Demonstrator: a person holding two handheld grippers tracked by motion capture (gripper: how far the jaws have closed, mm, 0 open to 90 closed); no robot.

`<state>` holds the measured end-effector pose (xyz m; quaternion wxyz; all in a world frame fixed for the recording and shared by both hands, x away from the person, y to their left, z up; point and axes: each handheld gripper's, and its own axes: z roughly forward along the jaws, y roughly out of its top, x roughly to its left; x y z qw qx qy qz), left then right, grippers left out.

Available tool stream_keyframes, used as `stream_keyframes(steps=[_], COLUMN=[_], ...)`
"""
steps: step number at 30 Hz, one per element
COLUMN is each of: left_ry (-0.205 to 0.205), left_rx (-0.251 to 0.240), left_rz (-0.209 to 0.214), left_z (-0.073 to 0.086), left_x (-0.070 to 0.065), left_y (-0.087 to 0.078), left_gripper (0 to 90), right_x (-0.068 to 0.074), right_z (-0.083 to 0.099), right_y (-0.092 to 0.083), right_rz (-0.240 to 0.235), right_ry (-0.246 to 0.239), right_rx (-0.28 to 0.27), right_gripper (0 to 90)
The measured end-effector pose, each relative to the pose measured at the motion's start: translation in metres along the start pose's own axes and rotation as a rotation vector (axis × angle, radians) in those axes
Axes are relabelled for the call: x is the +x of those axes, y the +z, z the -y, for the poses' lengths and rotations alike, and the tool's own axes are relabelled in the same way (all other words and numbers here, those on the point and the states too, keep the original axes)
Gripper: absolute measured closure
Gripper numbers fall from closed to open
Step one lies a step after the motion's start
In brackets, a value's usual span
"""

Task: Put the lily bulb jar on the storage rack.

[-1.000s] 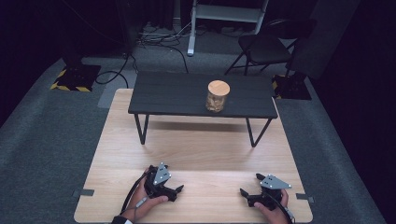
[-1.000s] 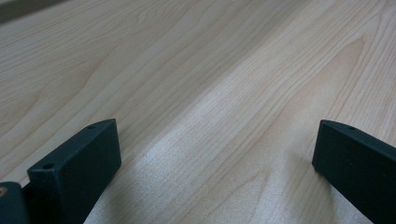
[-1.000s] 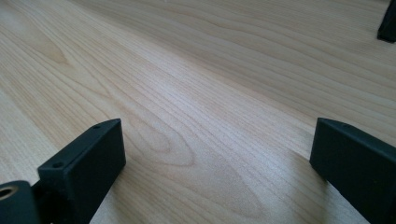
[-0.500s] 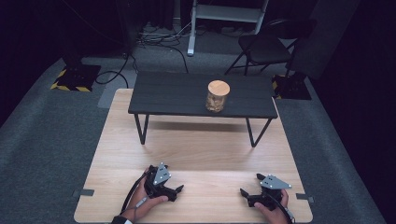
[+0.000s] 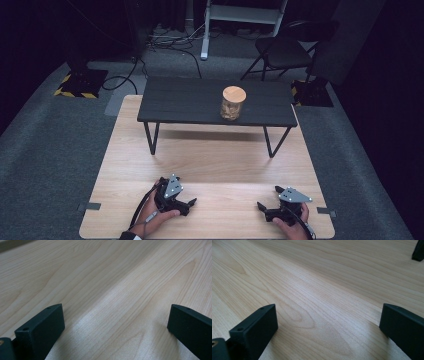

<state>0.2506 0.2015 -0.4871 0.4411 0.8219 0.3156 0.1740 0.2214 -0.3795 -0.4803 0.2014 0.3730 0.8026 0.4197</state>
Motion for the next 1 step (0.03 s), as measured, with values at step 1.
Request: stream_keyframes(steps=[1], left_ry=[0.000], left_rx=[0.000], left_rz=[0.000], left_z=[0.0000], left_x=[0.0000], left_y=[0.0000], left_gripper=[1.0], right_x=[0.0000], right_z=[0.0000], right_y=[0.0000], right_rz=[0.000], right_ry=[0.000], right_rx=[0.000], right_gripper=[1.3])
